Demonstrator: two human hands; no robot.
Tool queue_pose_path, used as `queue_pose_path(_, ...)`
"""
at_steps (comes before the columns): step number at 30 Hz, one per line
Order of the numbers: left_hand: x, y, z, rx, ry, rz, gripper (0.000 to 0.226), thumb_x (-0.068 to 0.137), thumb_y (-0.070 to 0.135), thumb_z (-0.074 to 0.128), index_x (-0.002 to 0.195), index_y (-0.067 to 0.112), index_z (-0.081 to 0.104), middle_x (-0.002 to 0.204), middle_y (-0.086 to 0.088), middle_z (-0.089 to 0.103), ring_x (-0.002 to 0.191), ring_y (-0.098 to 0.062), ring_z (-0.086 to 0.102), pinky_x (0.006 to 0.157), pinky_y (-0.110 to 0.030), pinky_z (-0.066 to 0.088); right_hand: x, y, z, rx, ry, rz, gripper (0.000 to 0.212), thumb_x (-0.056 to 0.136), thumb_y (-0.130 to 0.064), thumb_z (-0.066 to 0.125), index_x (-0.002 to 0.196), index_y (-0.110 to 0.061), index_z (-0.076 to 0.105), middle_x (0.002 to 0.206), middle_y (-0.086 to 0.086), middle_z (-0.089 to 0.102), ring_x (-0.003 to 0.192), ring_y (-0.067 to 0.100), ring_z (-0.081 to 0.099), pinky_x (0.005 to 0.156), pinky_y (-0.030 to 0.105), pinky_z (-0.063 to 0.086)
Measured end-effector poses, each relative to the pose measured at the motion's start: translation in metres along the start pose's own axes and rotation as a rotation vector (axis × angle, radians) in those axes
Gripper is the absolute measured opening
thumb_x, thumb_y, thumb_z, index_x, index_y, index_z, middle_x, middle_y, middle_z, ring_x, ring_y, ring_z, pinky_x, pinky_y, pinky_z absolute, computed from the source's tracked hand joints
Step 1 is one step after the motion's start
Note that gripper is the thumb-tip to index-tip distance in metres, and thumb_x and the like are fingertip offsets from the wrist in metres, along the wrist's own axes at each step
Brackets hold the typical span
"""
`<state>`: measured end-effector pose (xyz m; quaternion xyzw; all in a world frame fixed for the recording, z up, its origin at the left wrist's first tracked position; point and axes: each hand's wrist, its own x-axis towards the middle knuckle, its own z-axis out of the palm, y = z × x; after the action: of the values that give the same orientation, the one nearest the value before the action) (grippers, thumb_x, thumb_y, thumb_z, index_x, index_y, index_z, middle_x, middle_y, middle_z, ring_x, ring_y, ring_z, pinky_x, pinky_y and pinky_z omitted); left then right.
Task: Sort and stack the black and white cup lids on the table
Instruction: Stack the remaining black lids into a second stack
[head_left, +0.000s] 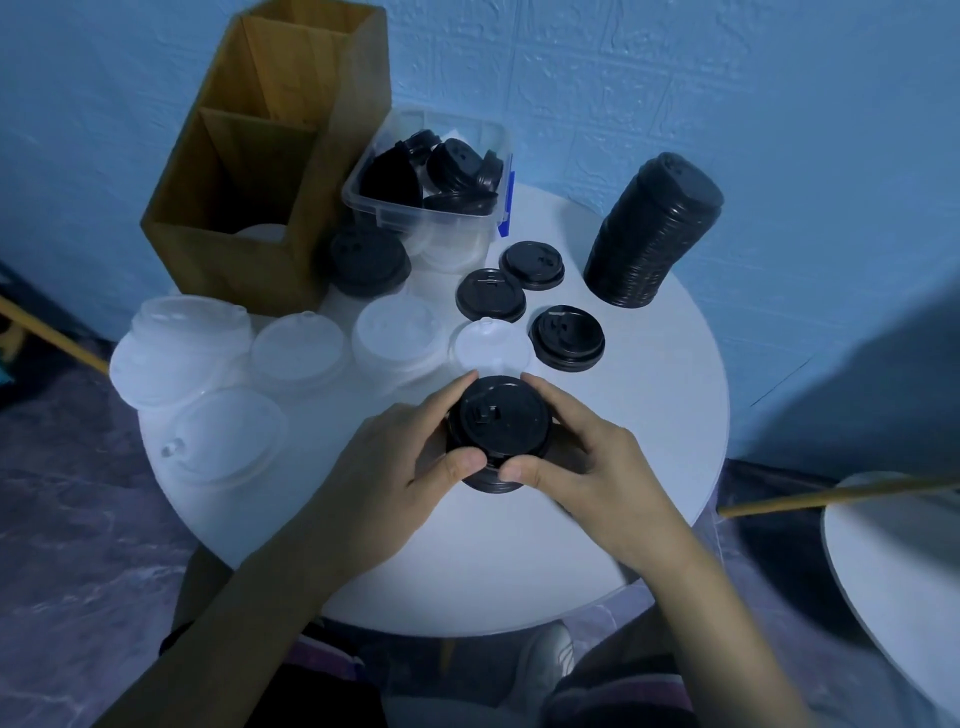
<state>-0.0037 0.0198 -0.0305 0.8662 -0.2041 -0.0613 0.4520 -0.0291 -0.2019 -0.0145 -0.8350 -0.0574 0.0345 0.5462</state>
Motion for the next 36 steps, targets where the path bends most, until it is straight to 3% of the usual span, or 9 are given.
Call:
queue_pose_path(3, 0.000, 0.000, 0.001, -0.001, -0.018, 0.023, 0.068, 0.092, 0.057, 0.049, 0.156, 0.035, 0.036, 0.130, 0.019, 0.064, 0.122, -0.004, 0.058, 0.102, -0.034, 0.048, 0.003, 0.000, -0.004, -0.036, -0.028, -0.010, 0.066, 0.071, -0.062, 0.078, 0.128, -0.071, 0.047, 0.126, -0.019, 0.068, 0.122, 0.006, 0.062, 0.109, 0.041, 0.047)
queue_pose_path(7, -0.002, 0.005, 0.004, 0.042, 0.105, -0.009, 0.077, 0.077, 0.068, 0.056, 0.149, 0.042, 0.044, 0.118, 0.024, 0.064, 0.116, 0.003, 0.056, 0.096, -0.013, 0.042, 0.011, -0.001, -0.024, 0.053, -0.129, 0.006, 0.058, 0.081, -0.050, 0.078, 0.135, -0.044, 0.062, 0.124, -0.001, 0.073, 0.121, 0.019, 0.066, 0.109, 0.046, 0.049)
queue_pose_path(10, -0.003, 0.006, 0.006, 0.063, 0.129, -0.021, 0.079, 0.074, 0.068, 0.062, 0.148, 0.045, 0.045, 0.117, 0.026, 0.064, 0.116, 0.004, 0.054, 0.098, -0.019, 0.041, 0.028, -0.003, -0.036, 0.016, 0.160, -0.051, 0.020, 0.083, -0.048, 0.073, 0.097, -0.036, 0.080, 0.103, -0.012, 0.078, 0.098, 0.013, 0.071, 0.095, 0.047, 0.054)
queue_pose_path(12, -0.002, 0.004, 0.007, 0.078, 0.154, -0.020, 0.074, 0.078, 0.062, 0.068, 0.147, 0.046, 0.044, 0.113, 0.034, 0.061, 0.114, 0.007, 0.053, 0.095, -0.011, 0.036, 0.047, 0.007, -0.041, -0.185, 0.366, -0.064, 0.009, 0.088, -0.042, 0.074, 0.095, -0.036, 0.077, 0.102, -0.016, 0.075, 0.092, 0.011, 0.067, 0.092, 0.046, 0.053)
queue_pose_path(16, 0.004, 0.003, 0.006, 0.072, 0.179, -0.031, 0.068, 0.085, 0.051, 0.073, 0.146, 0.048, 0.043, 0.114, 0.040, 0.057, 0.115, 0.012, 0.048, 0.090, 0.003, 0.028, 0.078, 0.018, -0.046, -0.540, 0.283, -0.011, 0.046, 0.092, -0.040, 0.072, 0.135, -0.030, 0.063, 0.143, -0.006, 0.058, 0.133, 0.021, 0.050, 0.103, 0.033, 0.042)
queue_pose_path(20, 0.009, 0.000, 0.004, 0.083, 0.158, -0.028, 0.071, 0.083, 0.059, 0.068, 0.148, 0.045, 0.042, 0.125, 0.030, 0.060, 0.118, 0.007, 0.050, 0.093, 0.000, 0.030, 0.079, 0.020, -0.045, -0.355, 0.314, 0.009, 0.036, 0.090, -0.035, 0.075, 0.125, -0.029, 0.068, 0.121, -0.018, 0.068, 0.111, 0.008, 0.061, 0.091, 0.022, 0.042)
queue_pose_path(25, 0.008, -0.001, 0.004, 0.073, 0.150, -0.026, 0.070, 0.086, 0.052, 0.071, 0.149, 0.042, 0.043, 0.129, 0.026, 0.061, 0.122, 0.002, 0.051, 0.093, 0.003, 0.028, 0.062, 0.005, -0.051, 0.083, 0.387, -0.024, 0.021, 0.094, -0.028, 0.073, 0.115, -0.023, 0.071, 0.110, -0.007, 0.074, 0.102, 0.006, 0.068, 0.087, 0.017, 0.051)
queue_pose_path(29, 0.008, 0.002, 0.003, 0.067, 0.159, 0.003, 0.068, 0.087, 0.041, 0.076, 0.148, 0.040, 0.046, 0.129, 0.025, 0.062, 0.120, 0.008, 0.051, 0.092, 0.003, 0.028, 0.057, 0.002, -0.053, -0.064, 0.441, 0.014, 0.027, 0.089, -0.041, 0.075, 0.114, -0.032, 0.070, 0.112, -0.006, 0.073, 0.106, 0.014, 0.068, 0.098, 0.039, 0.054)
queue_pose_path(36, 0.009, 0.003, 0.001, 0.041, 0.162, -0.006, 0.067, 0.080, 0.053, 0.071, 0.143, 0.045, 0.048, 0.117, 0.036, 0.059, 0.113, 0.016, 0.050, 0.088, 0.005, 0.029, 0.022, -0.029, -0.025, 0.020, -0.086, -0.105, 0.042, 0.082, -0.025, 0.084, 0.122, -0.026, 0.069, 0.123, -0.015, 0.069, 0.116, 0.005, 0.065, 0.102, 0.031, 0.052)
